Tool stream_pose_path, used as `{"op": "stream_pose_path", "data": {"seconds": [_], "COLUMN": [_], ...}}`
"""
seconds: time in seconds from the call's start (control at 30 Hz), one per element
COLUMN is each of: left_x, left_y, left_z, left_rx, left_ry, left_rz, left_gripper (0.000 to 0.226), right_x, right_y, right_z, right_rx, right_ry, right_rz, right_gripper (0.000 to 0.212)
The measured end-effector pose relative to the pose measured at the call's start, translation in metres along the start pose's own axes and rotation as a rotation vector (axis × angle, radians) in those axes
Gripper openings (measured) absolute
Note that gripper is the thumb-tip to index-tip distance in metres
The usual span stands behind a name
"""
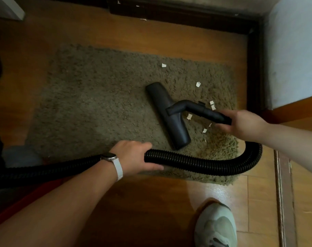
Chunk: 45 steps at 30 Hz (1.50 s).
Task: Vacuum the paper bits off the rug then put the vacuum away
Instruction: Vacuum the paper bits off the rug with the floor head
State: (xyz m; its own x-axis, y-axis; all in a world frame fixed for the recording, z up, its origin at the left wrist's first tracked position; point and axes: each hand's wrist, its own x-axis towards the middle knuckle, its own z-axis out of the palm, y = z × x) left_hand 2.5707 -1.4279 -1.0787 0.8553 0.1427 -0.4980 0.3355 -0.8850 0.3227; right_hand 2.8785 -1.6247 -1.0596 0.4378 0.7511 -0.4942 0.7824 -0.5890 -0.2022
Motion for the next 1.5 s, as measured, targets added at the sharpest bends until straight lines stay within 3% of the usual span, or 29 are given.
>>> {"op": "stream_pose_path", "data": {"seconds": [0.13,0.3,0.5,0.73,0.97,1.3,1.5], "left_x": [0.007,0.004,-0.002,-0.005,-0.014,-0.016,-0.016], "left_y": [0.006,0.011,0.010,0.017,0.012,0.022,0.029], "left_z": [0.002,0.004,-0.003,-0.013,-0.008,-0.020,-0.015], "left_rx": [0.006,0.010,0.027,-0.010,0.022,0.020,0.048], "left_ry": [0.026,0.012,-0.006,-0.004,0.068,0.054,0.048], "left_rz": [0.012,0.053,0.074,0.070,0.071,0.058,0.044], "left_gripper": [0.064,0.060,0.059,0.060,0.060,0.055,0.059], "right_x": [-0.014,-0.017,-0.012,-0.035,-0.058,-0.029,-0.044], "right_y": [0.015,0.008,-0.011,0.001,-0.003,-0.021,0.003], "right_z": [0.002,0.010,0.005,-0.010,0.011,-0.004,0.005], "right_rx": [0.061,-0.005,-0.135,-0.078,0.011,-0.147,-0.109], "right_ry": [0.032,0.075,0.000,0.013,0.029,0.002,0.042], "right_rz": [0.081,0.019,-0.084,0.069,0.210,-0.123,-0.082], "right_gripper": [0.035,0.027,0.045,0.041,0.024,0.041,0.047]}}
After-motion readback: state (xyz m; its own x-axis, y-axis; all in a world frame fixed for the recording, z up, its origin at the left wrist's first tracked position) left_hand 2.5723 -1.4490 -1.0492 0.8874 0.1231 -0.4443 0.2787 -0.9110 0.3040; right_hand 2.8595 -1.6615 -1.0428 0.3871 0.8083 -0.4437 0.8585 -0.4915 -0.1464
